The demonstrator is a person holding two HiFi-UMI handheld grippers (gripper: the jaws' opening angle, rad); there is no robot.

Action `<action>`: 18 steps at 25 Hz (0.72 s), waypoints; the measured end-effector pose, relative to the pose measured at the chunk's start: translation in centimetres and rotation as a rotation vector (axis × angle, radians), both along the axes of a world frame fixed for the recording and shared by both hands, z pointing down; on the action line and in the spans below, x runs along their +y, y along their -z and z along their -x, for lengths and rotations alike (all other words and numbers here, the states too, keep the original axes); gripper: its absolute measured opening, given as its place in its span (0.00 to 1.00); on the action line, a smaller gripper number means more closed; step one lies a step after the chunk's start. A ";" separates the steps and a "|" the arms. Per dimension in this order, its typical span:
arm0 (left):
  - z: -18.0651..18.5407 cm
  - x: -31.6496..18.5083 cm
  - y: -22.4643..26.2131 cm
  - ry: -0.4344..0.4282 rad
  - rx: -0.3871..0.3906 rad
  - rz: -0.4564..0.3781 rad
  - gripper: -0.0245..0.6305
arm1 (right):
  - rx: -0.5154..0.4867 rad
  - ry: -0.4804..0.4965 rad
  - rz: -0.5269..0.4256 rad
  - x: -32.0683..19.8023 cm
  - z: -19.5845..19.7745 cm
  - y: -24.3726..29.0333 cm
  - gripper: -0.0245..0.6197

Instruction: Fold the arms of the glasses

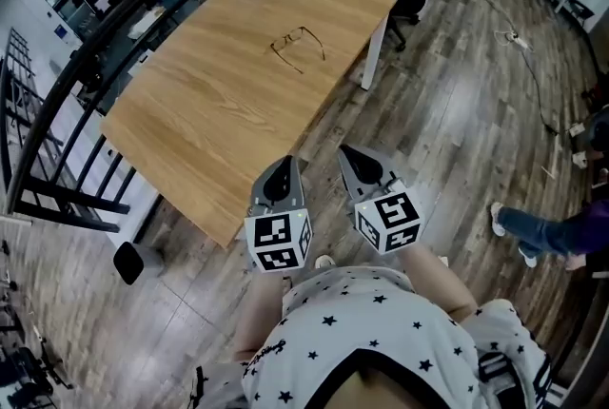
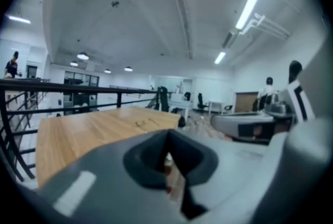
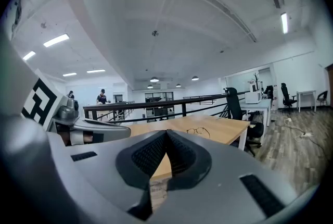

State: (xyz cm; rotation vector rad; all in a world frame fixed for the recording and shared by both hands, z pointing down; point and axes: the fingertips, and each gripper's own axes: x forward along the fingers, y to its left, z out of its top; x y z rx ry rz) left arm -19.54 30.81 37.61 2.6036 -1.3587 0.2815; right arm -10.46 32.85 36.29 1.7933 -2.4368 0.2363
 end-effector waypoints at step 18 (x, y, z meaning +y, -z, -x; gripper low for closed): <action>0.4 -3.6 -0.4 0.006 0.007 -0.006 0.05 | 0.013 0.004 0.012 -3.5 0.0 -0.3 0.07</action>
